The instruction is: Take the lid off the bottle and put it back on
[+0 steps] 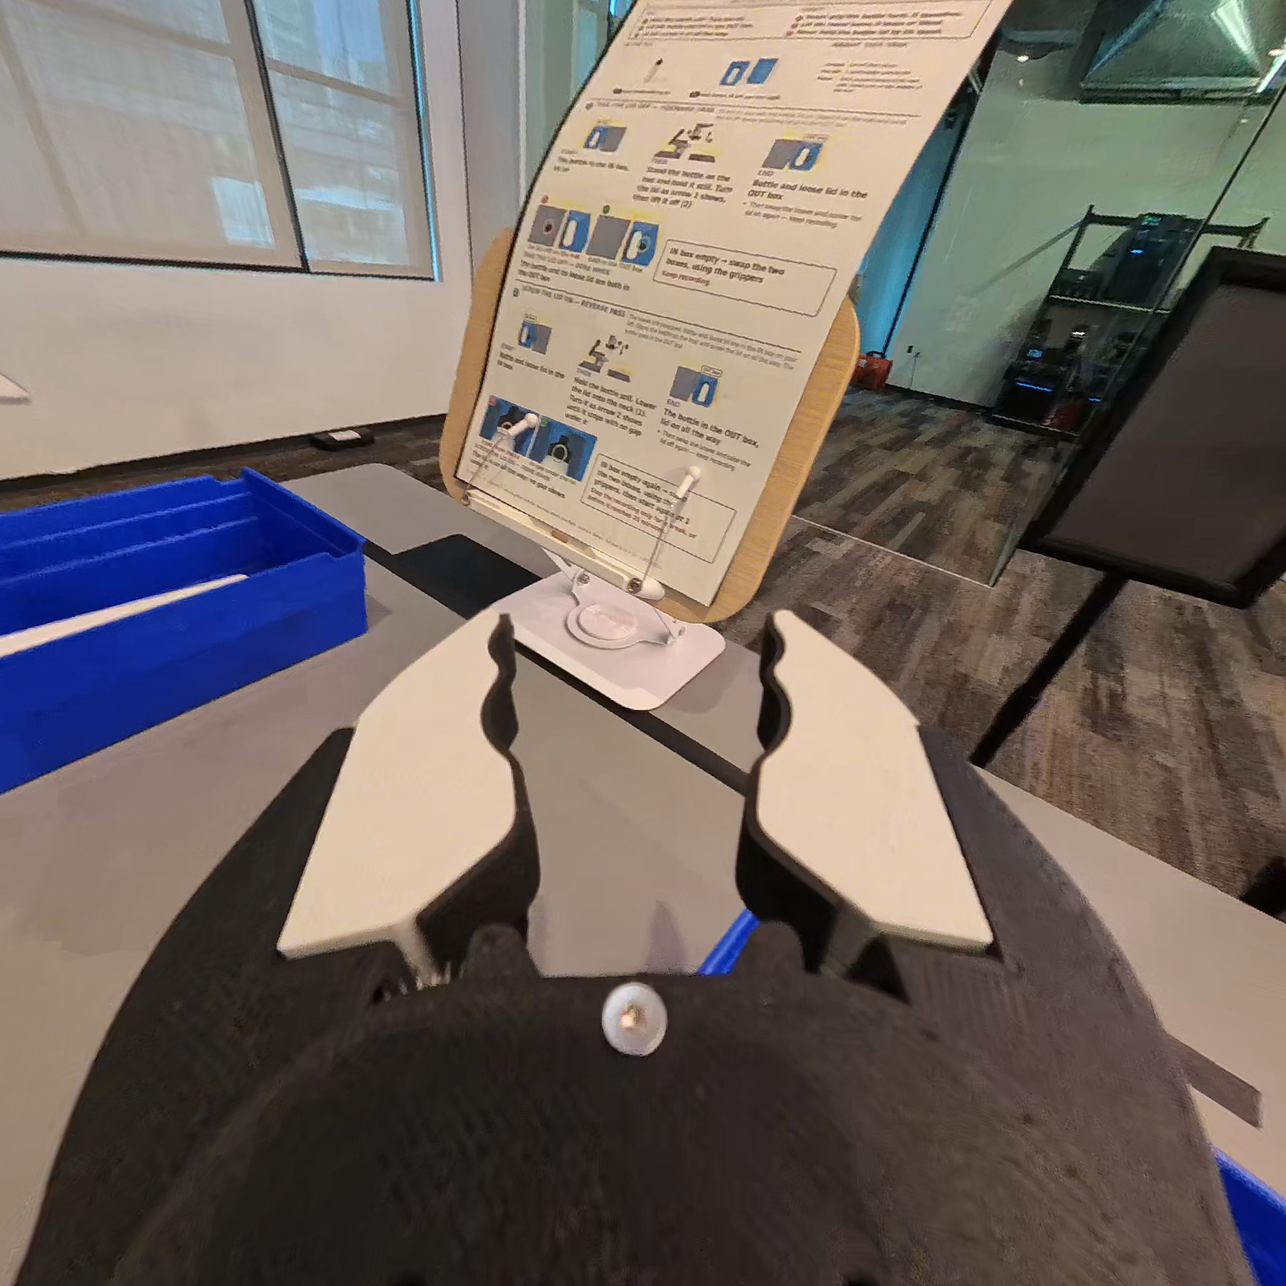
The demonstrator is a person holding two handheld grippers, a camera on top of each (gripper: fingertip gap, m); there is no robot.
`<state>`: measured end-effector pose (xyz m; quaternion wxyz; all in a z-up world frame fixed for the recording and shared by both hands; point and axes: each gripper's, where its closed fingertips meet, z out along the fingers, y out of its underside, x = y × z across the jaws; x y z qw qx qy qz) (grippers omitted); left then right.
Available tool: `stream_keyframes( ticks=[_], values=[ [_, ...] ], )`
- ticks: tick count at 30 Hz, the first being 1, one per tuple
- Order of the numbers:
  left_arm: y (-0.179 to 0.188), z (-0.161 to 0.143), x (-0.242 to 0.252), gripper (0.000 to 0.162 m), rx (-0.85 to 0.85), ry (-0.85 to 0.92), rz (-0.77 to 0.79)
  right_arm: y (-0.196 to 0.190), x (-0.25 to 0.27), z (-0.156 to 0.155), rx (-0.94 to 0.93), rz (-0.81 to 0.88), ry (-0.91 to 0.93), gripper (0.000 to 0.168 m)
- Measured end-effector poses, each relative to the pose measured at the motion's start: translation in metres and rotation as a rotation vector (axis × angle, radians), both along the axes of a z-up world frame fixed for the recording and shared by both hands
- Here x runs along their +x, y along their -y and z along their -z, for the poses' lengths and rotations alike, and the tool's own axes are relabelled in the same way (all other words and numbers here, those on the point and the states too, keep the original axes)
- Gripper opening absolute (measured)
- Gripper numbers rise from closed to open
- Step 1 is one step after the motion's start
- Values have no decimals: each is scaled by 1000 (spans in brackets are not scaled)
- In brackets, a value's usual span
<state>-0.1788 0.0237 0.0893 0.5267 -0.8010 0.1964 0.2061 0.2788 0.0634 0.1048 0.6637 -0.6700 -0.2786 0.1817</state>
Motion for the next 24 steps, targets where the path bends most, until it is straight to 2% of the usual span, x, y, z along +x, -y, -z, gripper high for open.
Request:
stream_keyframes(
  ticks=[8, 11, 14, 15, 16, 17, 19, 21, 24],
  values=[
    [11, 7, 14, 95, -63, -60, -12, -7, 3, 9, -1, 68, 80, 71],
    [18, 12, 22, 83, -104, -82, -14, -9, 3, 13, -14, 77, 94, 74],
    [32, 47, 37, 72, -309, -12, 27, -12, 4, 16, -24, 84, 103, 76],
    [40, 63, 40, 61, -413, 24, 19, -12, 4, 17, -28, 86, 105, 76],
    [47, 78, 44, 56, -509, 55, 12, -13, 3, 18, -34, 85, 108, 77],
    [49, 89, 47, 62, -570, 68, 5, -13, 2, 20, -44, 83, 113, 77],
    [42, 101, 48, 65, -595, 32, -6, -13, 2, 23, -61, 84, 125, 79],
    [34, 114, 44, 75, -620, -7, -38, -13, 3, 23, -61, 88, 130, 79],
    [34, 147, 47, 87, -769, 42, -39, -13, 3, 24, -72, 86, 131, 79]
  ],
)
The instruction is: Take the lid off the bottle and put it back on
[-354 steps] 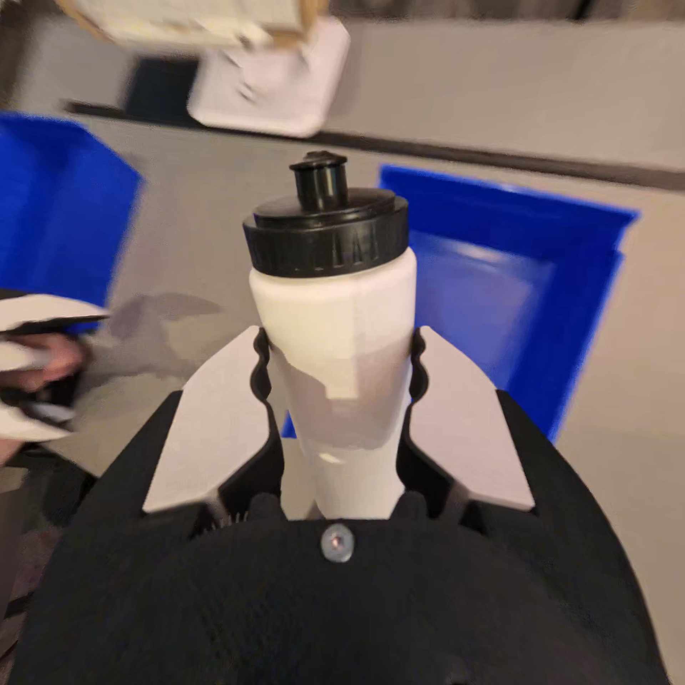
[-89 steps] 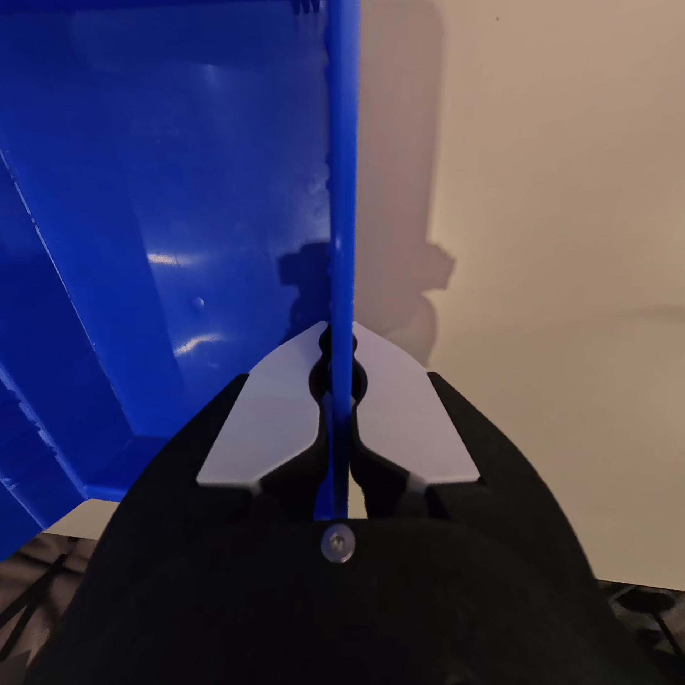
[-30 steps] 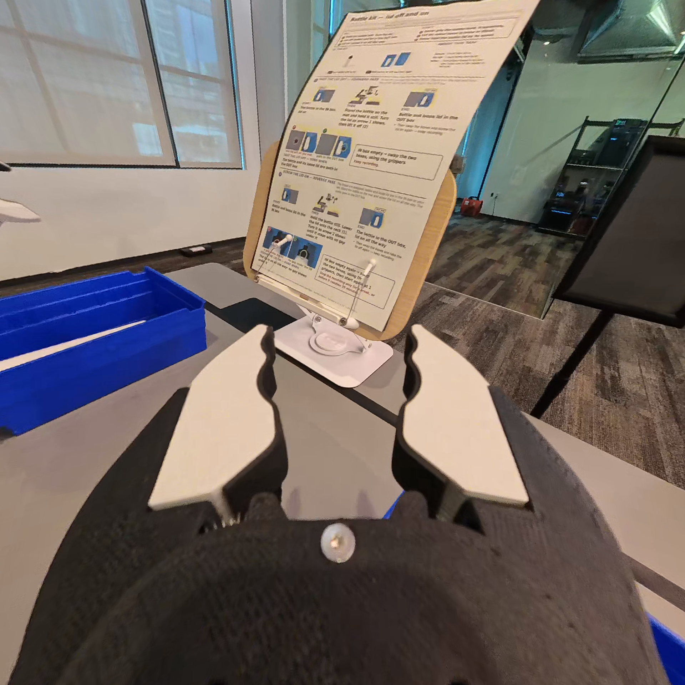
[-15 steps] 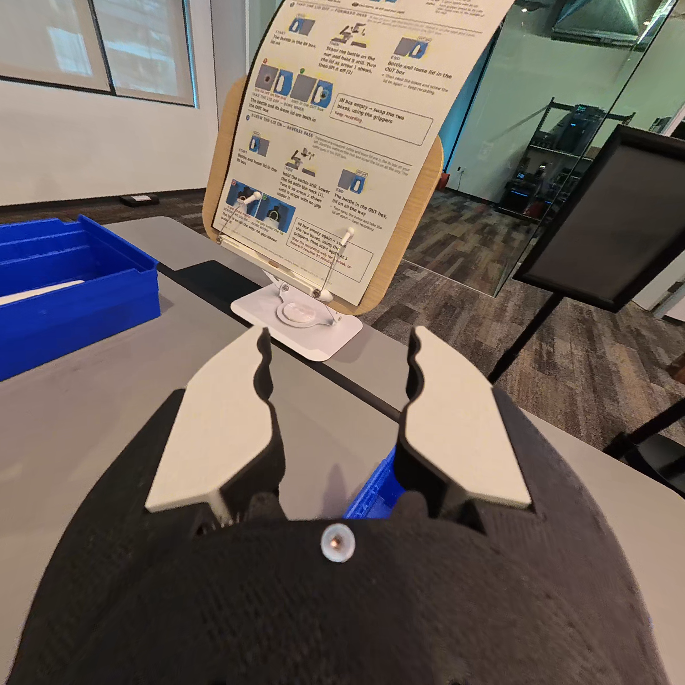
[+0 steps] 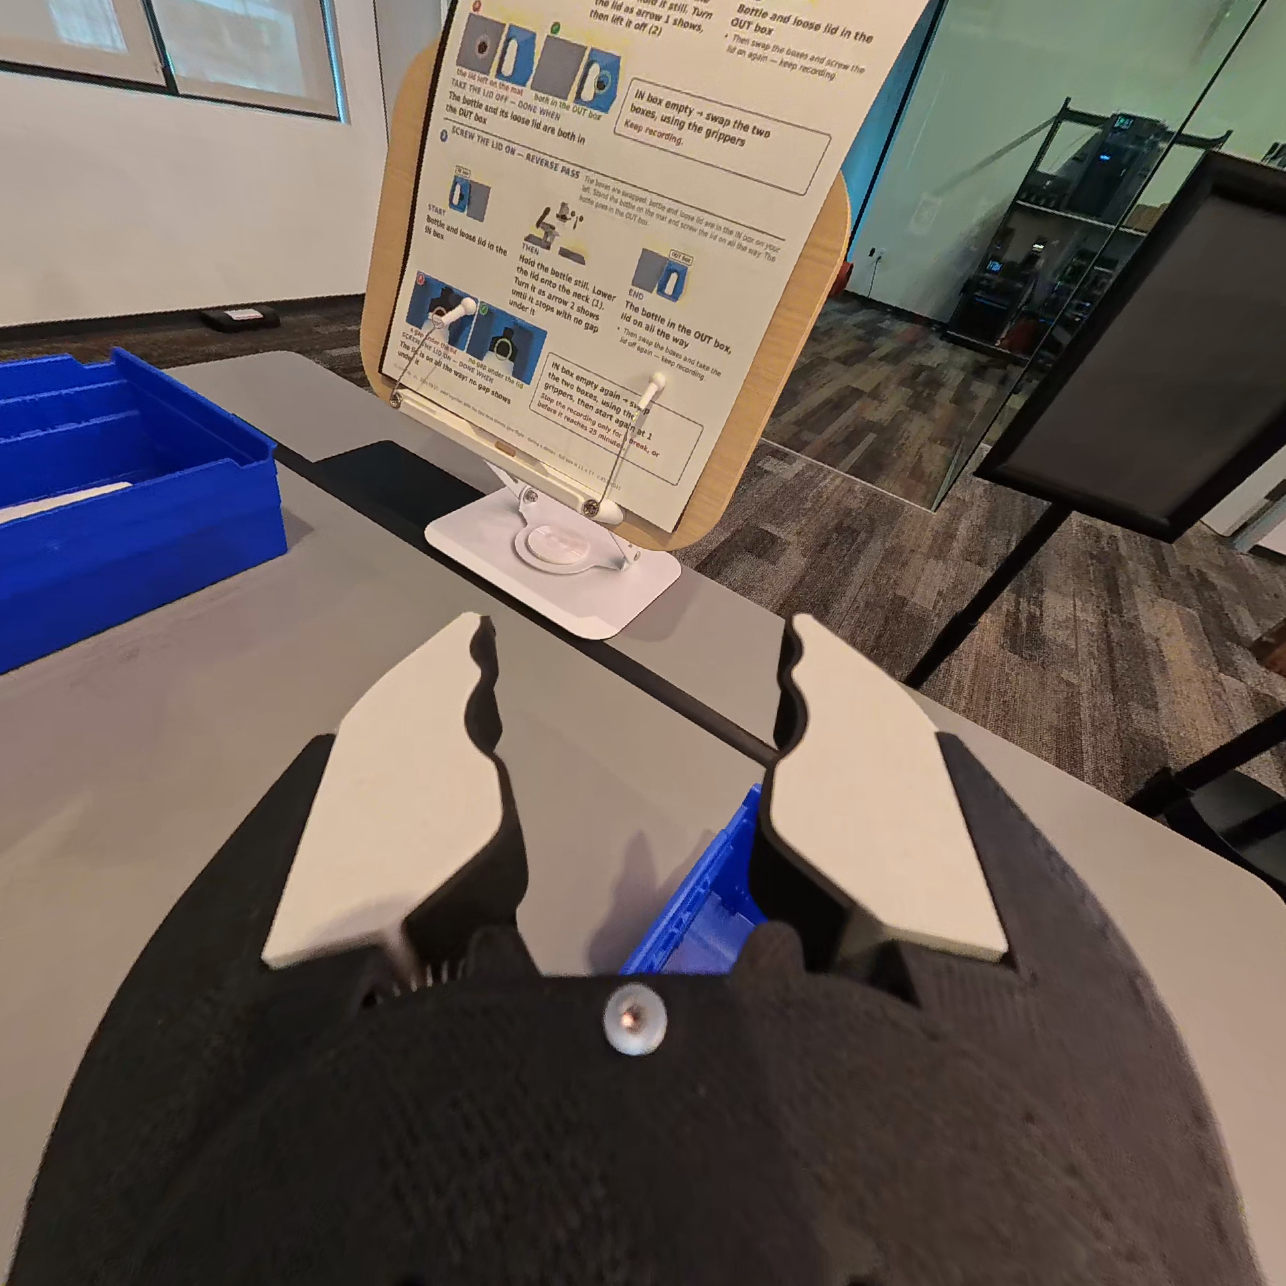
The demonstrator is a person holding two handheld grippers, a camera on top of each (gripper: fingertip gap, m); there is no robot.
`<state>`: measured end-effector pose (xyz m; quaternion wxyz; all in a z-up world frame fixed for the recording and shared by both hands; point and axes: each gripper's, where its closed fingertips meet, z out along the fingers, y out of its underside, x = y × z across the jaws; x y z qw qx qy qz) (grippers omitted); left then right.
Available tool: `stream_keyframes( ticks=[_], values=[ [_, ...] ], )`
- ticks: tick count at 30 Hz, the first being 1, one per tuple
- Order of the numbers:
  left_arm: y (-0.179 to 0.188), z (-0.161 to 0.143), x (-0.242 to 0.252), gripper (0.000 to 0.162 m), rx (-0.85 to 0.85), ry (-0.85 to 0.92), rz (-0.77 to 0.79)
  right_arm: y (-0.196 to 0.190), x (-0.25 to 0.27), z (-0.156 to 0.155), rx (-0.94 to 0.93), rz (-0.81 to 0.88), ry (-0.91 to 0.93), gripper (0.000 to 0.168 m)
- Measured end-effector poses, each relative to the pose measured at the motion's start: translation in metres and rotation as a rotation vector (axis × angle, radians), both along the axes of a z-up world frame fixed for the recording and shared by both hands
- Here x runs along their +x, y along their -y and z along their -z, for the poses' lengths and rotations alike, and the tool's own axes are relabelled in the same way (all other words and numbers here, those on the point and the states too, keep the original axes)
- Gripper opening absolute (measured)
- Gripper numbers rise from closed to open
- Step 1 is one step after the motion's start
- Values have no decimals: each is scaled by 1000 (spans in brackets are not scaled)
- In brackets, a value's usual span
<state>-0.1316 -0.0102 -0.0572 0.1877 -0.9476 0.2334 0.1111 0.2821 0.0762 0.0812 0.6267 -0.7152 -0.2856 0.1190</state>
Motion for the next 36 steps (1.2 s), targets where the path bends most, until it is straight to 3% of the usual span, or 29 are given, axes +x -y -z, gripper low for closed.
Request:
stream_keyframes(
  ticks=[7, 15, 36],
  values=[
    [8, 59, -23, 111, -290, 13, -134, -3, -2, 10, -37, 0, 38, 79],
    [12, 89, -40, 95, -435, 3, -177, -4, -10, 22, -60, -7, 104, 79],
    [12, 85, -45, 96, -463, 95, -127, -11, -25, 51, -112, -15, 221, 79]
  ],
)
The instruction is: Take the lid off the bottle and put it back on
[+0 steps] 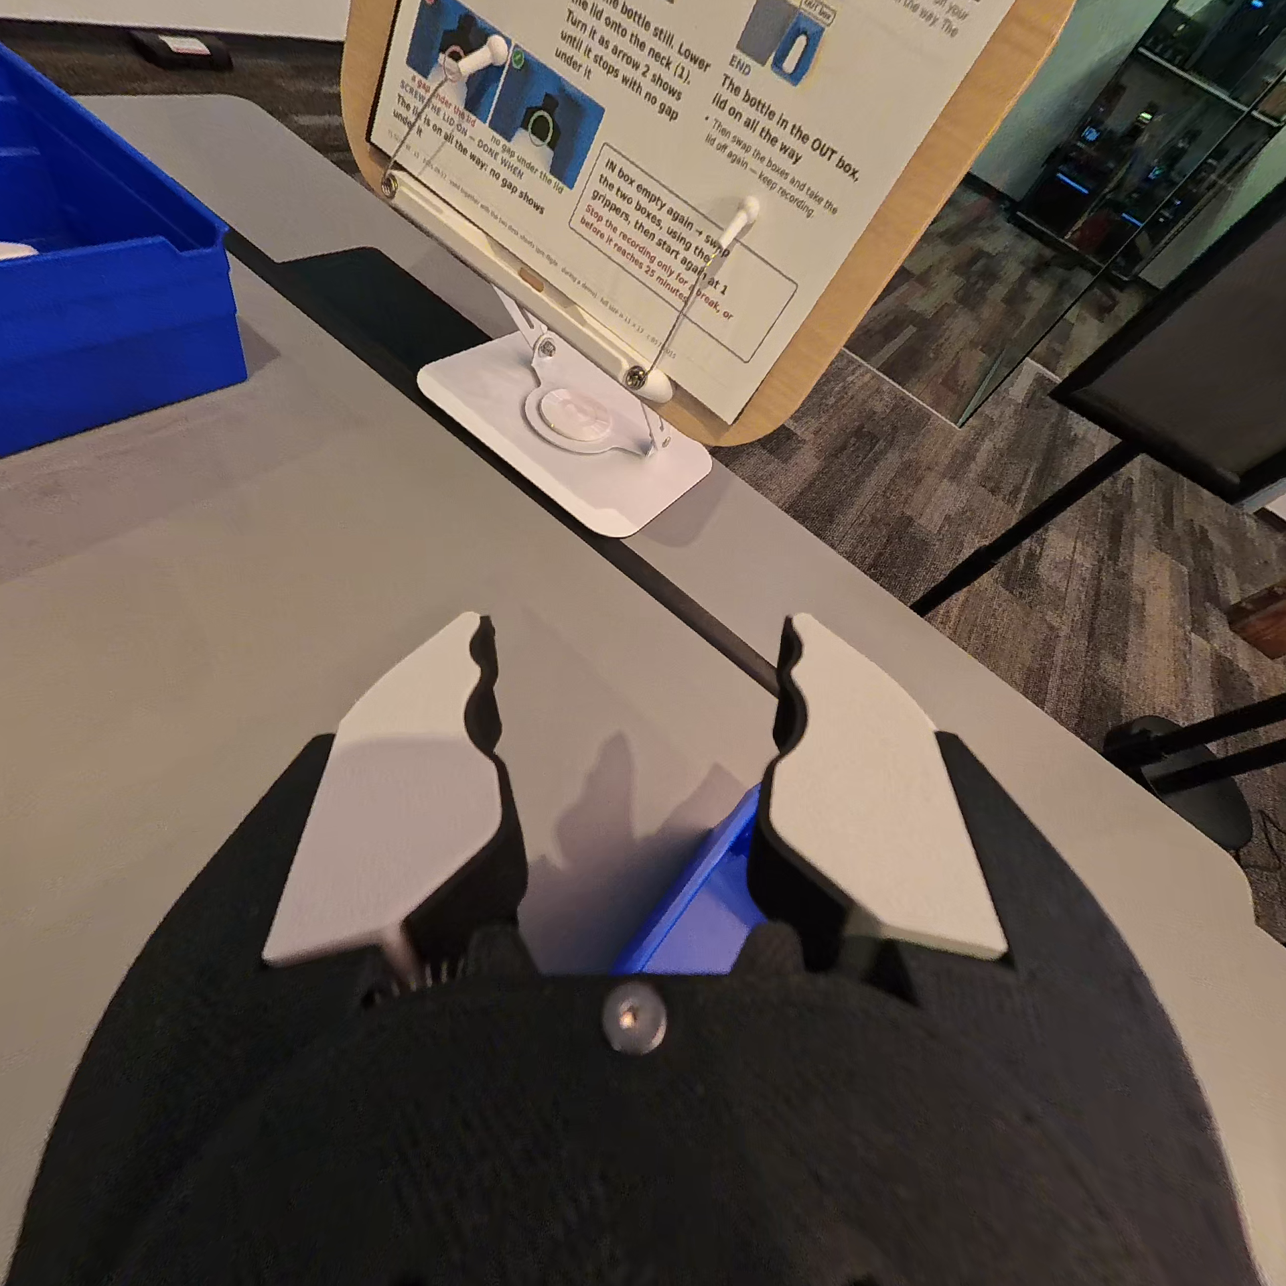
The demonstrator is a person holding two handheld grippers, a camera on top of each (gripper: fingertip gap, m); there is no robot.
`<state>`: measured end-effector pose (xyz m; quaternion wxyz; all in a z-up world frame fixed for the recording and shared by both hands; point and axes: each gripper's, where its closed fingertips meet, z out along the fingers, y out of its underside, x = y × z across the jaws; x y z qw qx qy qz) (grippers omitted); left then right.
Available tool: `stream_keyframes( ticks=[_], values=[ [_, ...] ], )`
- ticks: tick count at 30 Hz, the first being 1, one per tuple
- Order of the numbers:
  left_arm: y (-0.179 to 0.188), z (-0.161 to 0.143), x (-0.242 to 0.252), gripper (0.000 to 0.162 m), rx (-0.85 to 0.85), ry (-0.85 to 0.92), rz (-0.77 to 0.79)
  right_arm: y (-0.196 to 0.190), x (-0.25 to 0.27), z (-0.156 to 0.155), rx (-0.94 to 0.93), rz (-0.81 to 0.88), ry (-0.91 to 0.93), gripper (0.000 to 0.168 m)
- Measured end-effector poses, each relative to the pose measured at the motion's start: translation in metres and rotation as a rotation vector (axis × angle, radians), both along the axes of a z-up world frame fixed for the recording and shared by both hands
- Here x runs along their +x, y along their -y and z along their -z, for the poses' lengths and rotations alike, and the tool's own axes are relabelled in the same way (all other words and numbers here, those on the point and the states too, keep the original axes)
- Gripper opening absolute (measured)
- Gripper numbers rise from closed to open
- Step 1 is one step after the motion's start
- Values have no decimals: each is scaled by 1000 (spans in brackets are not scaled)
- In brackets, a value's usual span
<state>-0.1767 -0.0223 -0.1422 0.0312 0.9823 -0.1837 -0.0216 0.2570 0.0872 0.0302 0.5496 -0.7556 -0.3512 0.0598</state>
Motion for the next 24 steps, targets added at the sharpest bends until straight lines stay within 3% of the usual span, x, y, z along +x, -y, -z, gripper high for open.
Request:
stream_keyframes(
  ticks=[6, 16, 24],
  values=[
    [-8, -7, 5, 85, 54, 22, 11, 0, -3, 4, -10, -7, 15, 79],
    [-17, -14, 4, 84, 107, 29, 30, 0, -5, 9, -19, -11, 43, 79],
    [-6, -11, -1, 85, 50, 0, 45, -1, -6, 12, -26, -12, 57, 79]
  ],
)
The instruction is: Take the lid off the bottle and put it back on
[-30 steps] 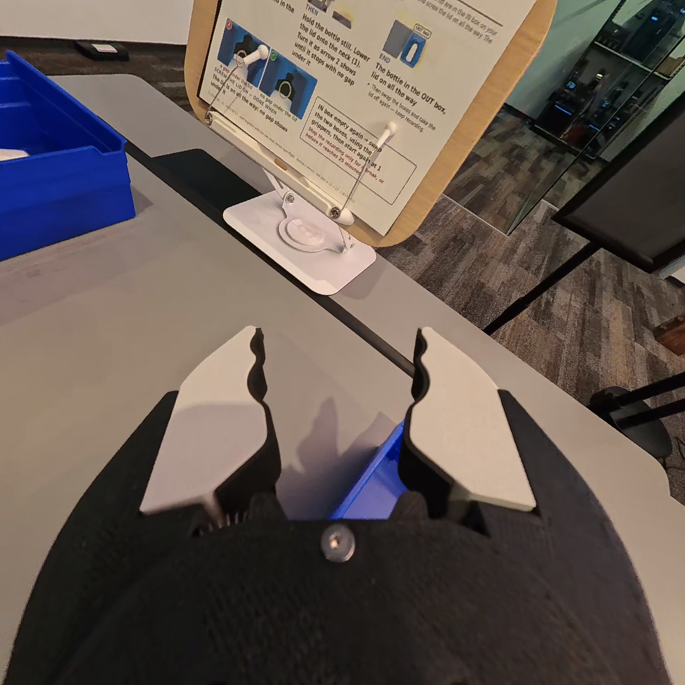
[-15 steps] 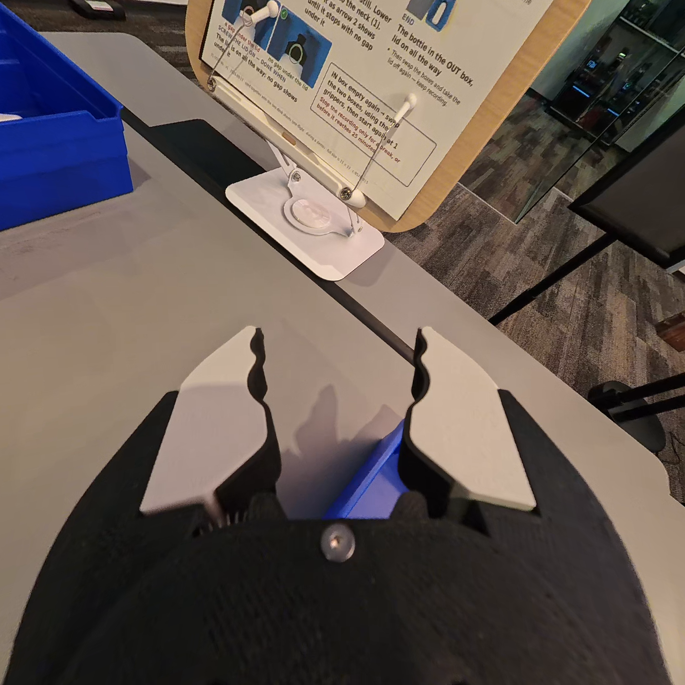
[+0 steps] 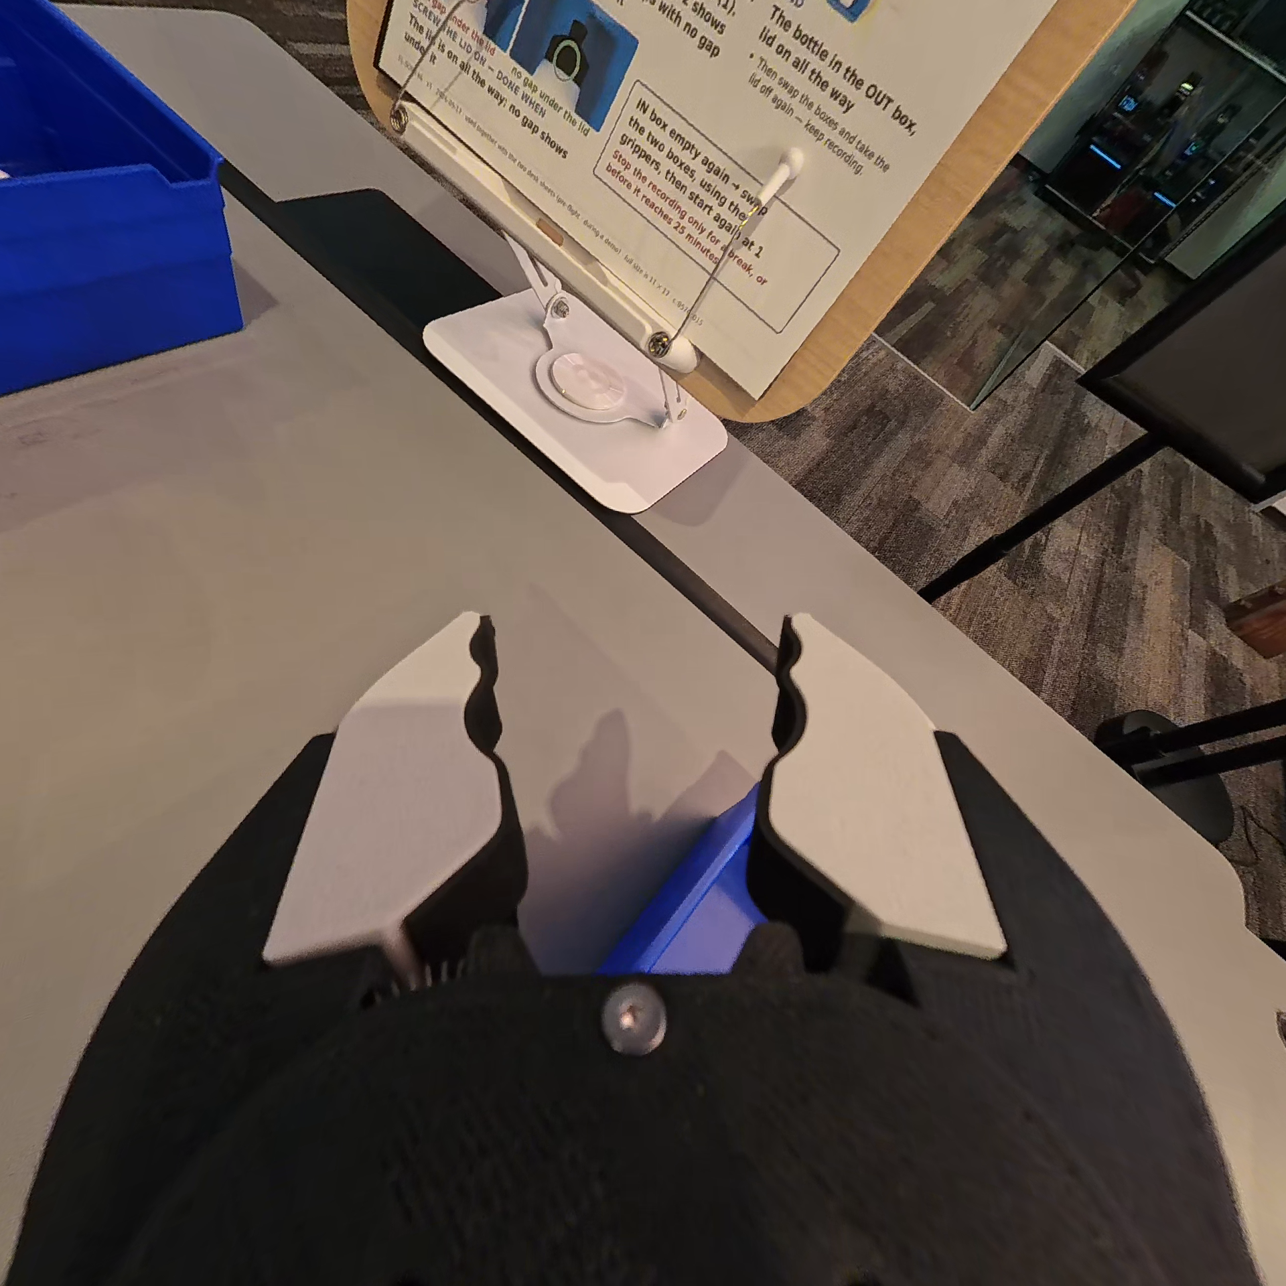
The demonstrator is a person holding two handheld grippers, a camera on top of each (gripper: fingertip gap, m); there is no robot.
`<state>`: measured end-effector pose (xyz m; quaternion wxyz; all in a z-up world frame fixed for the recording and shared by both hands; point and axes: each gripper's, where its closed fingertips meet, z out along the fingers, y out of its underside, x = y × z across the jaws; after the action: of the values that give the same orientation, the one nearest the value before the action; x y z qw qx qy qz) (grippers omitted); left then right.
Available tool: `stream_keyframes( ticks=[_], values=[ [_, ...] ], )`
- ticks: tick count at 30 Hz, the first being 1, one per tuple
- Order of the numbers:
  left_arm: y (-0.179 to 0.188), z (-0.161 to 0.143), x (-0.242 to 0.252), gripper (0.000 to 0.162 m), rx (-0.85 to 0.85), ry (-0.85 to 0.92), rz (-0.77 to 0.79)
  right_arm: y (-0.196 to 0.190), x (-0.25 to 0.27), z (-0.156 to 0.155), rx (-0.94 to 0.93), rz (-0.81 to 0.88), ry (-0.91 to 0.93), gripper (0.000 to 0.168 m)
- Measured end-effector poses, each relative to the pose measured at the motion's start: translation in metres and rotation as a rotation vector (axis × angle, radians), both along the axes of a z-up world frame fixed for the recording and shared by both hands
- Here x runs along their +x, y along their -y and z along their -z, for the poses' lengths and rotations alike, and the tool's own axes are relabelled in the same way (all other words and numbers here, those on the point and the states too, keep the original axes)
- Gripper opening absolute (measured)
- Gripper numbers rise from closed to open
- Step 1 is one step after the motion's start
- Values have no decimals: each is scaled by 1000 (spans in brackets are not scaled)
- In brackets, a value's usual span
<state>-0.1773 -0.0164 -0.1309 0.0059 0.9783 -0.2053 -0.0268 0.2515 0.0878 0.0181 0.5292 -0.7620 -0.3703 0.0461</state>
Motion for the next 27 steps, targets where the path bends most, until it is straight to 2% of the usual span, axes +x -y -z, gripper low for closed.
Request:
stream_keyframes(
  ticks=[5, 9, 18, 27],
  values=[
    [-19, -3, 7, 82, 85, 32, -1, -1, 1, 2, -4, 4, 14, 79],
    [-37, -6, 10, 86, 141, 47, 4, -2, 1, 3, -5, 8, 17, 79],
    [-64, 5, 16, 86, 127, 90, 14, -5, 2, 10, -22, 14, 36, 79],
    [-79, 9, 17, 87, 146, 42, 61, -8, 3, 17, -36, 21, 58, 79]
  ],
)
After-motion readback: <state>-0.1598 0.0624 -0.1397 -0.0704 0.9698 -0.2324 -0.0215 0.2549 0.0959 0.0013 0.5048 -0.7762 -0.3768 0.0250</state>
